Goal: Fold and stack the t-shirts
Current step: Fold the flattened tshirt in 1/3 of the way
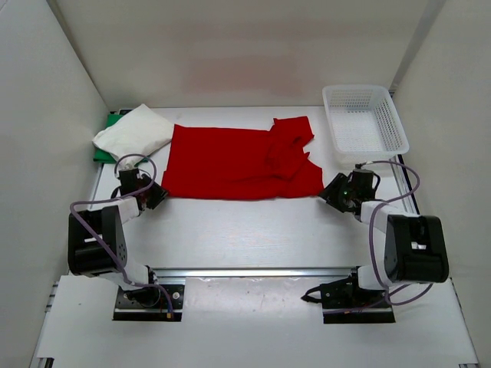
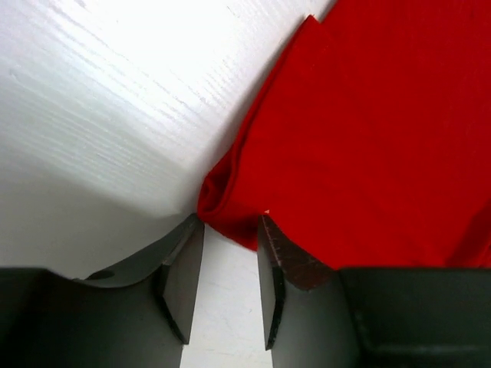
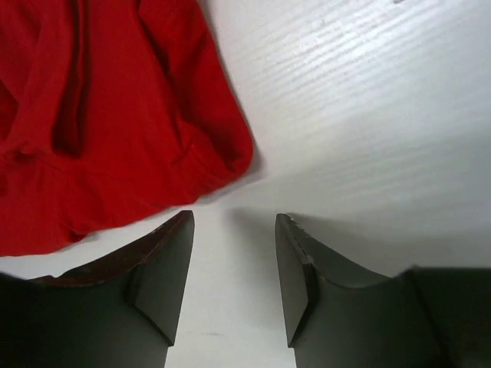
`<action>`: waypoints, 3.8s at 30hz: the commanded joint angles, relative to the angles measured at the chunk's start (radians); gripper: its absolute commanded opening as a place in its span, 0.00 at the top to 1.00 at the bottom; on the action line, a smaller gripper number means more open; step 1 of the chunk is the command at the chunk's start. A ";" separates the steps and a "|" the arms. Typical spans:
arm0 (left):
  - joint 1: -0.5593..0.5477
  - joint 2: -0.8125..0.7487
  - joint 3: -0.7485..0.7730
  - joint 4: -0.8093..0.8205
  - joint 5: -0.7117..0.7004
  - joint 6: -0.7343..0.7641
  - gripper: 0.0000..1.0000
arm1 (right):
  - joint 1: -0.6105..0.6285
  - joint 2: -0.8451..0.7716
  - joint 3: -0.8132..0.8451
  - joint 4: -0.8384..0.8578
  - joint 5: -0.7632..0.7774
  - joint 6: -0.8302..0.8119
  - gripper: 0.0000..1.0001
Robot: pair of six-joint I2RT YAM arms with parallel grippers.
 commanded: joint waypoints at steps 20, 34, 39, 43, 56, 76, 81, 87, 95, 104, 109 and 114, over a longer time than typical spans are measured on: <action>-0.028 -0.087 0.027 -0.036 -0.065 0.003 1.00 | -0.075 -0.109 -0.094 0.135 -0.003 0.137 1.00; 0.098 -0.544 -0.240 -0.327 0.007 0.080 0.98 | -0.167 -0.716 -0.369 -0.319 -0.029 0.194 1.00; 0.116 -0.604 -0.265 -0.363 0.066 0.080 0.55 | -0.136 -0.790 -0.374 -0.425 0.007 0.180 0.79; 0.113 -0.620 -0.164 -0.418 0.035 0.112 0.32 | -0.122 -0.786 -0.276 -0.441 0.006 0.105 0.52; -0.649 -0.442 -0.075 -0.095 -0.158 0.028 0.55 | 0.373 -0.507 -0.174 -0.099 0.115 0.108 0.86; -0.689 -0.276 -0.196 0.151 -0.097 0.027 0.58 | 0.324 -0.134 -0.093 0.107 -0.019 0.099 0.68; -0.669 -0.276 -0.216 0.169 -0.083 0.024 0.58 | 0.318 -0.083 -0.095 0.157 -0.060 0.123 0.70; -0.688 -0.250 -0.192 0.171 -0.083 0.024 0.59 | 0.322 -0.038 -0.068 0.171 -0.085 0.137 0.90; -0.692 -0.242 -0.172 0.159 -0.083 0.034 0.61 | 0.353 0.056 0.122 0.121 -0.068 0.102 1.00; -0.705 -0.279 -0.152 0.119 -0.098 0.034 0.61 | 0.370 0.170 0.329 0.041 -0.080 0.054 0.77; -0.786 -0.224 -0.084 0.064 -0.132 0.075 0.60 | 0.391 -0.020 0.213 -0.002 0.035 0.004 0.76; -0.824 -0.127 -0.047 0.062 -0.126 0.092 0.61 | 0.367 -0.132 0.007 -0.008 0.095 0.021 0.99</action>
